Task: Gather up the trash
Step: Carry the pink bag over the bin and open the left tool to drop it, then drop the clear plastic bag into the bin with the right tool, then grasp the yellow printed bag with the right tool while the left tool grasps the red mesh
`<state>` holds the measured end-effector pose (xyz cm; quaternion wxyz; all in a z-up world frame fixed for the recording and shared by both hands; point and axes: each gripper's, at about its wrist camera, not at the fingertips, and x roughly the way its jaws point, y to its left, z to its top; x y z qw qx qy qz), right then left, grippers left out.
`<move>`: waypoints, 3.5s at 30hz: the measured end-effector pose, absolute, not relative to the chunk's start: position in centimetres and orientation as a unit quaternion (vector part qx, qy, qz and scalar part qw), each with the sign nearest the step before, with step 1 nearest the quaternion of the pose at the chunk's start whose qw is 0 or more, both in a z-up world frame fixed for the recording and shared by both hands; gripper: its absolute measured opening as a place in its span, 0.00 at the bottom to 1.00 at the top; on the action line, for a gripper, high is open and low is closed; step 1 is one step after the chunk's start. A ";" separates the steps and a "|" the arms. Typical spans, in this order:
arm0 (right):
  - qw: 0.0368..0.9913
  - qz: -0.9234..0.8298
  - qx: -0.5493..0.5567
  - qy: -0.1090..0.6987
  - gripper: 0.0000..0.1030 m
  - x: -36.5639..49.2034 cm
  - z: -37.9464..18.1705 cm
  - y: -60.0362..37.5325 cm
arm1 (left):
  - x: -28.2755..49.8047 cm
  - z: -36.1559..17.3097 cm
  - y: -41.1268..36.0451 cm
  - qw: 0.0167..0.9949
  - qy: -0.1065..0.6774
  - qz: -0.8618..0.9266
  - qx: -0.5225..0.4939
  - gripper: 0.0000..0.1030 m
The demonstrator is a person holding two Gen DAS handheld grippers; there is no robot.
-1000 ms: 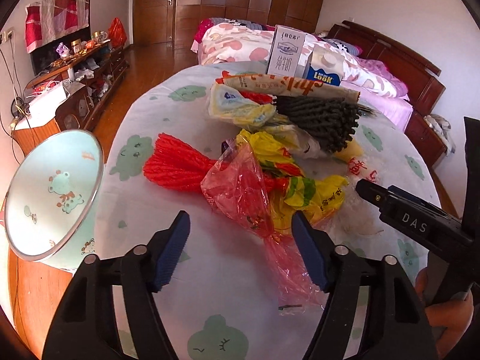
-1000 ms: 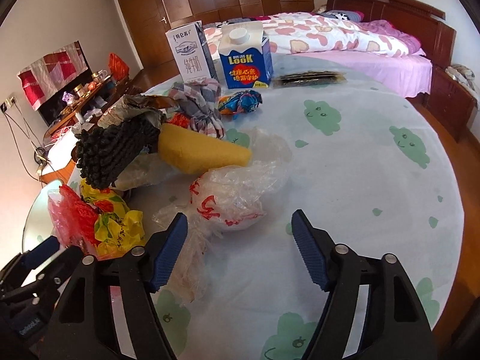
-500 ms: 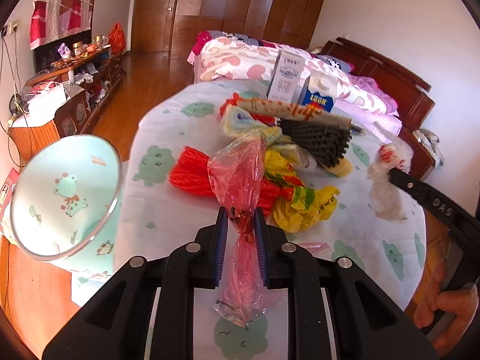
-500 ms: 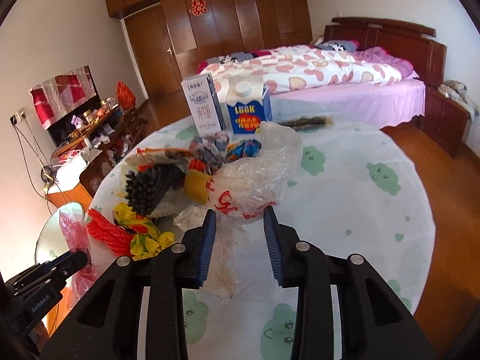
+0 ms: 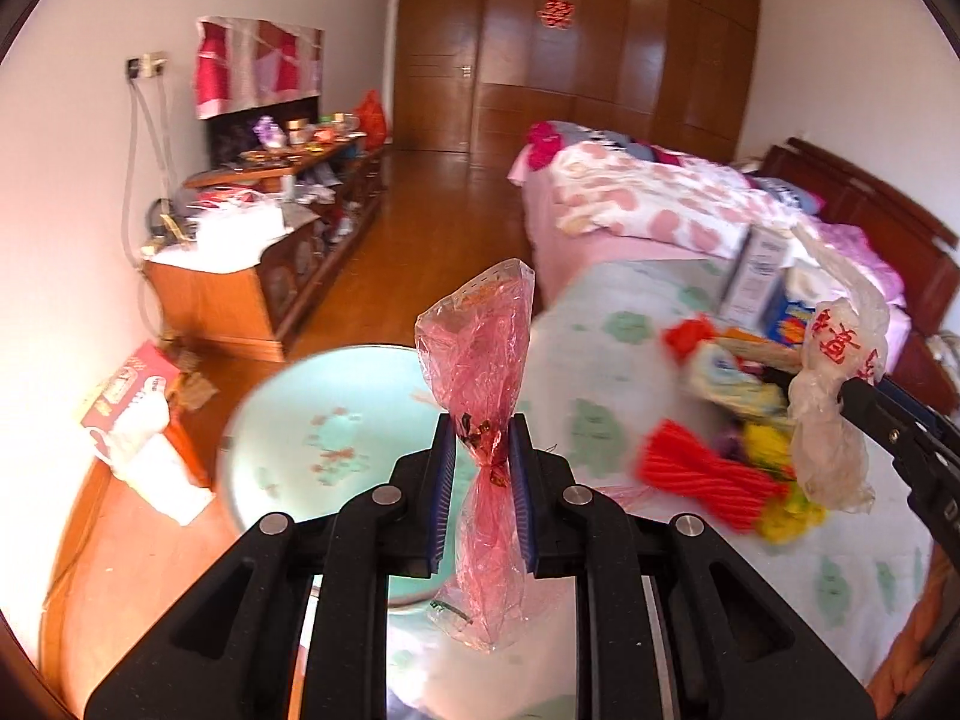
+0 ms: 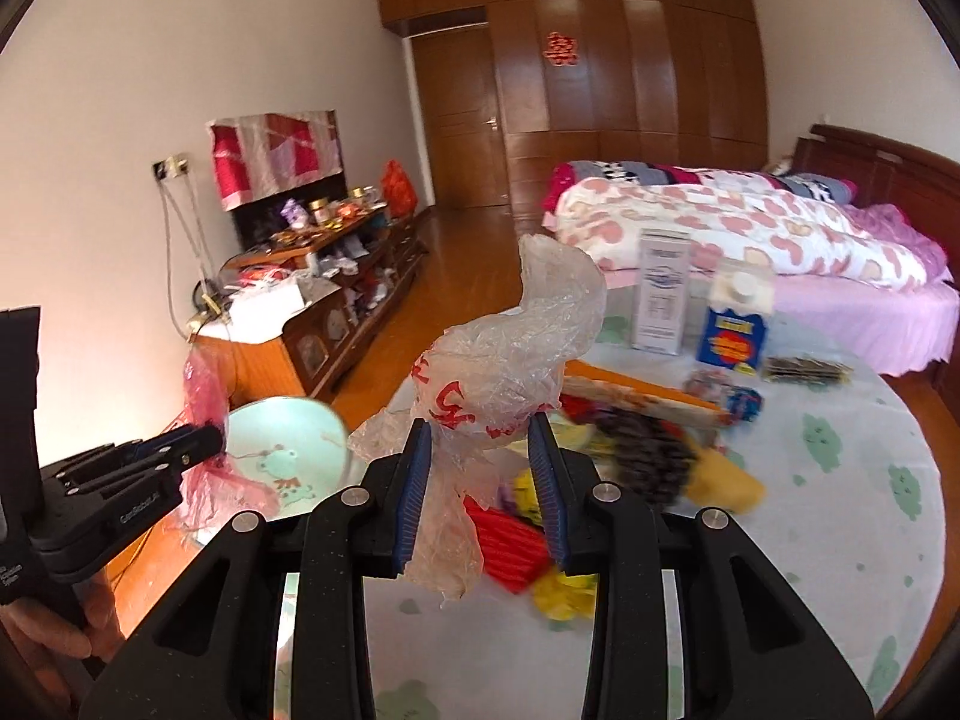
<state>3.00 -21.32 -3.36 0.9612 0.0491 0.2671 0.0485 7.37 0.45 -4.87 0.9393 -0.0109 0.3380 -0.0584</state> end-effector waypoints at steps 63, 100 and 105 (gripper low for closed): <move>0.956 0.010 0.076 0.282 0.91 1.7 -5.8 -21.1 | 4.0 -4.5 0.4 0.947 0.319 0.016 0.020 0.94; 0.915 -0.022 0.121 0.384 0.75 3.7 -12.0 -29.3 | 3.6 -10.1 -5.8 0.925 0.369 -0.072 0.050 0.93; 0.898 0.012 0.137 0.417 0.50 4.3 -13.3 -29.1 | 3.7 -10.3 -5.7 0.923 0.374 -0.068 0.051 0.93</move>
